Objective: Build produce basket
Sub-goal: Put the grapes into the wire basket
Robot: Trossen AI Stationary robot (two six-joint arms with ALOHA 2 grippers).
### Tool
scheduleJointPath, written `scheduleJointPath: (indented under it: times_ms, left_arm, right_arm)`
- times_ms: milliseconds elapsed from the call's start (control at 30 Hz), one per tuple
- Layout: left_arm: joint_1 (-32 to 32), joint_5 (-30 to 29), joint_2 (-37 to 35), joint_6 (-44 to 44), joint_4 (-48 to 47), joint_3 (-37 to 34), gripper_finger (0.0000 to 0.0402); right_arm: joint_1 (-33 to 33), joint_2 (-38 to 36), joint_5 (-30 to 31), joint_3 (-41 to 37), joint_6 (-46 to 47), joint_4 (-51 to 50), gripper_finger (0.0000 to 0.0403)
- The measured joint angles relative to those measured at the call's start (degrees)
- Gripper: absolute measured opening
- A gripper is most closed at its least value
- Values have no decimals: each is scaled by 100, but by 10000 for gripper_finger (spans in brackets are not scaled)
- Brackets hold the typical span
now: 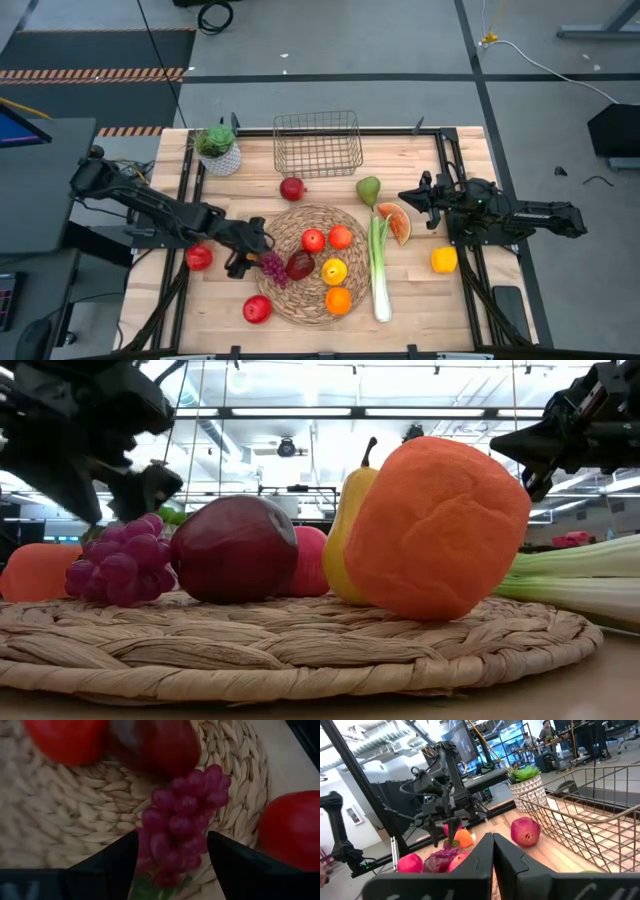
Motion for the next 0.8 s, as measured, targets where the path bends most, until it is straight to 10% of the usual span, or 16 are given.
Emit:
scheduleJointPath:
  times_ms: [400, 800]
  left_arm:
    - [9, -94, 1395, 285, 1054, 11, 214]
    - [9, -371, 1270, 245, 957, 74, 50]
  right_arm:
    - [0, 48, 1, -1, 66, -356, 14]
    - [0, 48, 19, -1, 48, -356, 14]
